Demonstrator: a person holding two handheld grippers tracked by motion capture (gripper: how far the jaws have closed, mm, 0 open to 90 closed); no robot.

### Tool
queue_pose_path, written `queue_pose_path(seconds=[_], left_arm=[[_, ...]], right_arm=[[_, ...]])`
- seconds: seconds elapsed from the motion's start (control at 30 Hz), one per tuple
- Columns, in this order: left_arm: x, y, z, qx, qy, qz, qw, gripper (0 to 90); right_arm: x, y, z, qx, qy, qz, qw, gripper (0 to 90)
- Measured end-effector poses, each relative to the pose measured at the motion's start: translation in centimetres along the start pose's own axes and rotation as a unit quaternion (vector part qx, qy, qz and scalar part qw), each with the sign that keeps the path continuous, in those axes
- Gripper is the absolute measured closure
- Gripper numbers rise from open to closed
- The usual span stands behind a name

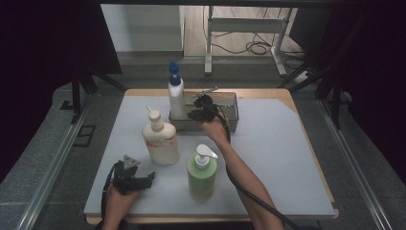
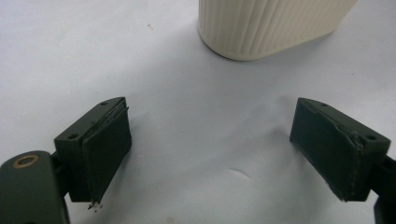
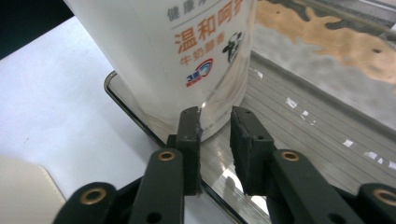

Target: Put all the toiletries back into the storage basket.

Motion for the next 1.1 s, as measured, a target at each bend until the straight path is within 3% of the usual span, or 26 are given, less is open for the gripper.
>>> queue_pose_path(seconds=[0.3,1.1], left_arm=[[0.0,0.0,0.0,-0.002,0.000,-0.002,1.0000,12.1],[0.0,0.0,0.0,-0.002,0.000,-0.002,1.0000,12.1]], right_arm=[[-2.3,0.2,-0.2,-0.015,0.004,-0.020,0.9997,54.4],[-7.1,1.7,1.0,-0.078,0.002,-0.030,0.9965,18.0]])
Point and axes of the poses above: each handheld gripper's, and its own axes: x roughly forward along the jaws, y roughly out of its underside, z roughly to its left, the point moved 2 cm from there along x, roughly forward along the jaws, and after that the axes turned 5 degrees about -y, right-handed, at the moved point
